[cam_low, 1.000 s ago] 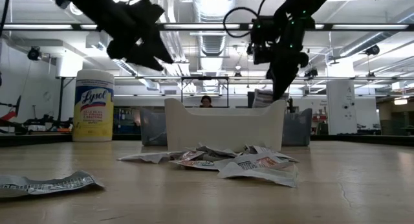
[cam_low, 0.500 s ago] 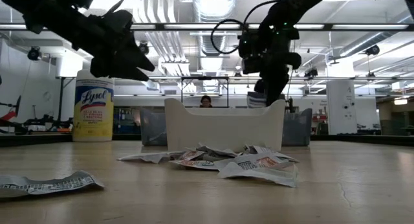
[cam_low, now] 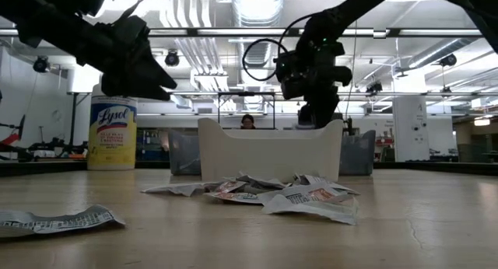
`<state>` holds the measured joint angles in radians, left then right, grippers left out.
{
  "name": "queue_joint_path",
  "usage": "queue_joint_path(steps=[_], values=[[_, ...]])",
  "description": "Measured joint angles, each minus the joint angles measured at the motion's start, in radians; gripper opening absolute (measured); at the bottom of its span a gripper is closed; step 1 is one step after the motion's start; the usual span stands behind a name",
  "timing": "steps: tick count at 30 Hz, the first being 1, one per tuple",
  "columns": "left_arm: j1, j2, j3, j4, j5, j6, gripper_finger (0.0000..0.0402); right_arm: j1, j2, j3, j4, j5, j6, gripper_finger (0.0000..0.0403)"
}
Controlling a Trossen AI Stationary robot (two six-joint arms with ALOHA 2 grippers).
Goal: Pick & Place First Aid Supplies
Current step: Put the blue bandage into the right black bin
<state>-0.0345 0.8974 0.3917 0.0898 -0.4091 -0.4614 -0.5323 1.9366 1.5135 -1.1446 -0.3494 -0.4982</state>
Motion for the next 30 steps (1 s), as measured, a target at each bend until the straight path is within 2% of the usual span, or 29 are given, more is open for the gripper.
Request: queue_joint_path(steps=[14,22,30], values=[[0.001,0.0,-0.006,0.0,0.002,0.023,0.0216,-0.016,0.088,0.012,-0.023,0.019,0.015,0.0008],[0.002,0.0,-0.006,0.0,-0.006,0.023,0.0216,-0.019,0.086,0.012,-0.019,0.168,0.019,0.0008],[0.005,0.0,-0.006,0.0,-0.018,0.024,0.0216,-0.023,0.085,0.012,-0.018,0.17,0.016,0.0013]])
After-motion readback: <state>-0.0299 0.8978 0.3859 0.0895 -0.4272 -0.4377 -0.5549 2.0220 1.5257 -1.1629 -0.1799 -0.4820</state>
